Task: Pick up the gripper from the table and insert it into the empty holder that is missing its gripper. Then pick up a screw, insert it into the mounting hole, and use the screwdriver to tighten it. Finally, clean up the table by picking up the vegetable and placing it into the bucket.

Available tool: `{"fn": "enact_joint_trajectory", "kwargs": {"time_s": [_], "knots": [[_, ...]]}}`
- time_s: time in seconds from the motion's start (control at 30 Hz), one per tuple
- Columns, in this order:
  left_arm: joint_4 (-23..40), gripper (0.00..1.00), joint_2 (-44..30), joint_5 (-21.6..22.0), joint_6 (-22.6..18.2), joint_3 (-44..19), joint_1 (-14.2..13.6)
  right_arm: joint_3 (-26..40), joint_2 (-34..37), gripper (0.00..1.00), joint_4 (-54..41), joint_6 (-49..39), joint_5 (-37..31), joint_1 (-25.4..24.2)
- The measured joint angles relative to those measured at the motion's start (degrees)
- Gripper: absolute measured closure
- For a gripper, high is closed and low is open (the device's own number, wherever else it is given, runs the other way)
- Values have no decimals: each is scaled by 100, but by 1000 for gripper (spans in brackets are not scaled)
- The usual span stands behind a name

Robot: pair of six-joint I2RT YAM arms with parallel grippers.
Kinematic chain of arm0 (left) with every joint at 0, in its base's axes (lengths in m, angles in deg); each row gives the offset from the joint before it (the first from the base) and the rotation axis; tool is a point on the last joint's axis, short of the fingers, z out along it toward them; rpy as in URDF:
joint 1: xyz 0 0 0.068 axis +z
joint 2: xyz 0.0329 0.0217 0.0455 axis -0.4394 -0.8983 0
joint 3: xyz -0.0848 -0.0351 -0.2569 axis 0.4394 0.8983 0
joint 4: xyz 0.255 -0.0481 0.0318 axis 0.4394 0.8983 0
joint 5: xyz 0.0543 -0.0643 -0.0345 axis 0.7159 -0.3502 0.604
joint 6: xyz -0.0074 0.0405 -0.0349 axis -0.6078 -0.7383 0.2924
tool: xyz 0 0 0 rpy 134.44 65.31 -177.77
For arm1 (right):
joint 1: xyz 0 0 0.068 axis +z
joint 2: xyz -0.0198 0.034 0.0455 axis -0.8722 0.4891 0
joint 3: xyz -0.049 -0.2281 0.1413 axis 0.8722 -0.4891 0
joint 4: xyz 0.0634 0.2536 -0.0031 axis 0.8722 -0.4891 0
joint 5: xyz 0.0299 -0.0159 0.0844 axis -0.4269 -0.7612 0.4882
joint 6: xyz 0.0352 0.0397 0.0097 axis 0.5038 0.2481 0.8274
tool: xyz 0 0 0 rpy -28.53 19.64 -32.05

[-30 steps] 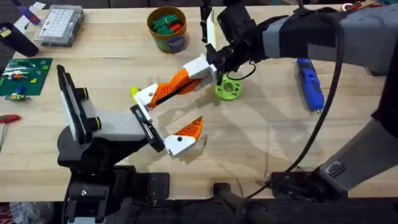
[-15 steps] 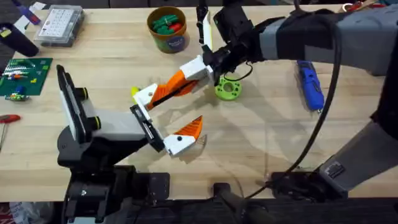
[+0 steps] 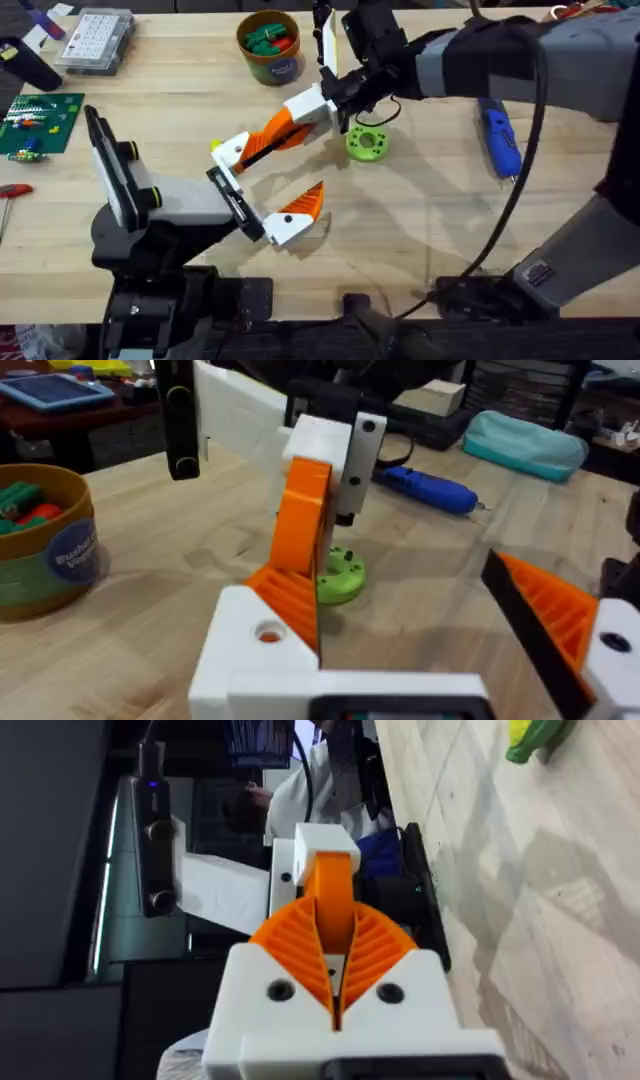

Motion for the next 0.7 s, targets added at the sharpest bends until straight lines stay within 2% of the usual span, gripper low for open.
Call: {"fn": "enact_joint_trajectory", "kwargs": {"time_s": [0.17,0.63,0.7], "knots": [[0,11,0,51,8,0,25,0,140,996,305,124,120,0],[2,11,0,41,29,0,23,0,199,992,348,166,223,0],[2,11,0,40,27,0,23,0,199,917,343,186,218,0]]}}
